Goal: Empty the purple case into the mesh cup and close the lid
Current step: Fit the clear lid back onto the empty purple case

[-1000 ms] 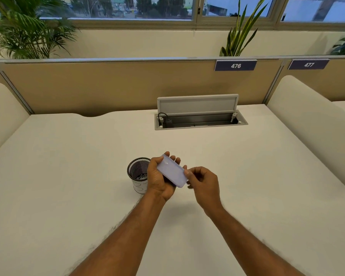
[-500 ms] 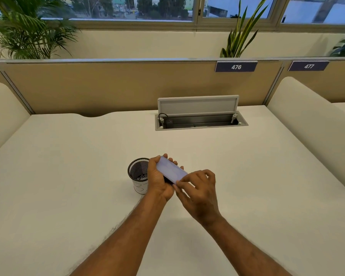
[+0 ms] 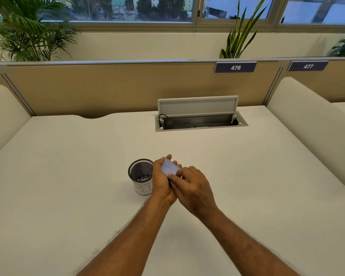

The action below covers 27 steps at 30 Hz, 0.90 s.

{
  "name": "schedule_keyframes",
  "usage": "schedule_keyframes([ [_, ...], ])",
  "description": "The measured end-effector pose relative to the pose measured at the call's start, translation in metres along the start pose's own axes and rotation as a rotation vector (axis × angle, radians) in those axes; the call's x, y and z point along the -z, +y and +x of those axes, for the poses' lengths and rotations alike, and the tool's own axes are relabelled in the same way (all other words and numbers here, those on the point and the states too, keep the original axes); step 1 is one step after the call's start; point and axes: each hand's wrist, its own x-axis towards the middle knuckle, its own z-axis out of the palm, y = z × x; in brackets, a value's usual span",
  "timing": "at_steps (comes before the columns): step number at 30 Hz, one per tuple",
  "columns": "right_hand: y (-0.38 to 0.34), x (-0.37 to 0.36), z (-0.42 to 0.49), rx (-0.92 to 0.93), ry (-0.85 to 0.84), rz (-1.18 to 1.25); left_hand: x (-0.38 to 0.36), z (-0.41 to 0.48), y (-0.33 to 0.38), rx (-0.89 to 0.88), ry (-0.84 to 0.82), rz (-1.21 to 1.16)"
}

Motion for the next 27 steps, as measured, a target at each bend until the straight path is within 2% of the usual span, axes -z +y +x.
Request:
schedule_keyframes([
  [12, 0.003, 0.003, 0.003, 0.007, -0.027, -0.001, 0.0, -0.006, -0.004, 0.07, -0.028, -0.075],
  [19, 0.004, 0.004, 0.009, -0.146, -0.093, 0.022, 0.002, -0.004, -0.007, 0.091, -0.07, 0.076],
  [22, 0.005, 0.006, 0.012, -0.168, -0.069, 0.061, 0.006, -0.003, -0.005, 0.109, -0.08, 0.066],
  [27, 0.013, 0.006, 0.014, -0.233, -0.069, 0.072, 0.015, 0.0, -0.005, 0.135, -0.018, 0.073],
])
